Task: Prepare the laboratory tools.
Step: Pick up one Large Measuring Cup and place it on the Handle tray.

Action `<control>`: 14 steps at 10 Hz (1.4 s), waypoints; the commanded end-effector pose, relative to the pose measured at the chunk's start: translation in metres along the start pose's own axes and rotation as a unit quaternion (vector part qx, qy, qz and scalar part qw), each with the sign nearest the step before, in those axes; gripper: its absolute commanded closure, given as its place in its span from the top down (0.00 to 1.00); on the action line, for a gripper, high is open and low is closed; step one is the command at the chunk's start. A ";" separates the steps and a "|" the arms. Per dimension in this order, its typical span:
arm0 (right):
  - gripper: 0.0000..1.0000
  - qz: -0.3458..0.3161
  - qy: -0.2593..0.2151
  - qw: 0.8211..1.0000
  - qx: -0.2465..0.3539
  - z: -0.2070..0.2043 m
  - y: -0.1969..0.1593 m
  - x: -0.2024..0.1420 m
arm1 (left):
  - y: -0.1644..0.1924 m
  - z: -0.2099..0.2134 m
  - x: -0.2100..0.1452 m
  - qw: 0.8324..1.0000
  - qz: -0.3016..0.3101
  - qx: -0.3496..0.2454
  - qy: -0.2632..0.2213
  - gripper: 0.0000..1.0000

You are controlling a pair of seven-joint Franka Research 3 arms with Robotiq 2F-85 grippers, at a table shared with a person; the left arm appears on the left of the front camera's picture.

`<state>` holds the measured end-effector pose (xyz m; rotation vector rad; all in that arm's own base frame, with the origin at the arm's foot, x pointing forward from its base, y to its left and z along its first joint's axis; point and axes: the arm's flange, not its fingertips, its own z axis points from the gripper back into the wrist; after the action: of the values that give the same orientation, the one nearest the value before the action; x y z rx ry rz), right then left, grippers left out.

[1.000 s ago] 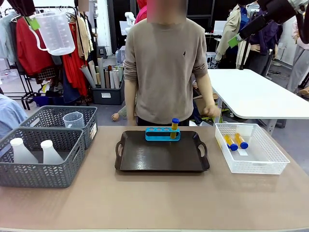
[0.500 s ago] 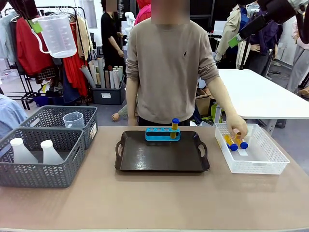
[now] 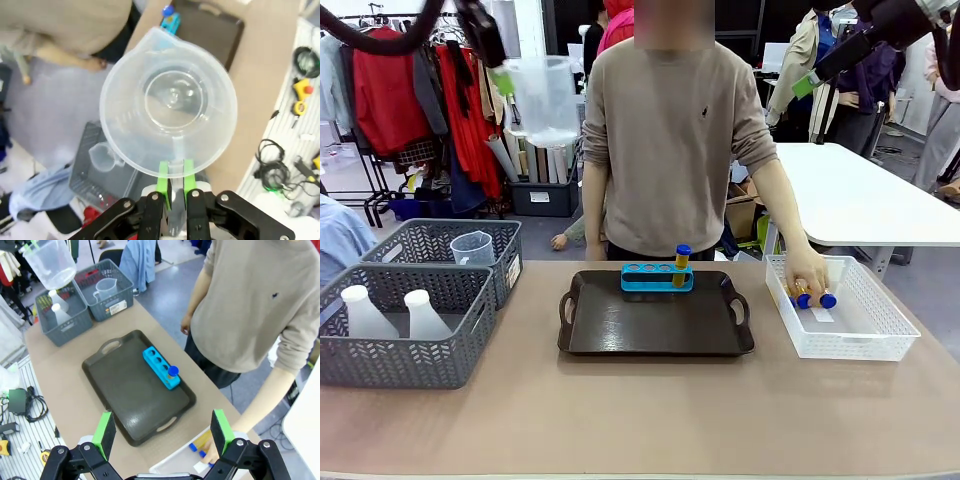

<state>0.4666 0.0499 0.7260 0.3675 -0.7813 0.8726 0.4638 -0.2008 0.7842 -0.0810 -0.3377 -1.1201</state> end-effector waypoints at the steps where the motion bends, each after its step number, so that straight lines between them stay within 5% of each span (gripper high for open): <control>1: 1.00 0.000 -0.002 1.000 0.000 0.001 0.001 -0.001 | -0.007 -0.032 0.011 0.999 -0.052 -0.009 0.000 0.00; 6: 1.00 0.000 -0.002 1.000 0.000 0.001 0.001 -0.001 | -0.063 -0.129 0.080 0.989 -0.145 -0.028 0.011 0.00; 11: 1.00 0.000 -0.002 1.000 0.000 0.001 0.001 -0.001 | -0.090 -0.221 0.102 0.976 -0.218 -0.026 0.015 0.00; 14: 1.00 0.000 -0.002 1.000 0.000 0.001 0.001 -0.001 | -0.091 -0.213 0.111 0.977 -0.208 -0.045 0.027 0.00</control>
<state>0.4665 0.0492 0.7259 0.3661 -0.7810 0.8709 0.4799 -0.3887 0.6000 -0.0640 -0.2733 -1.5533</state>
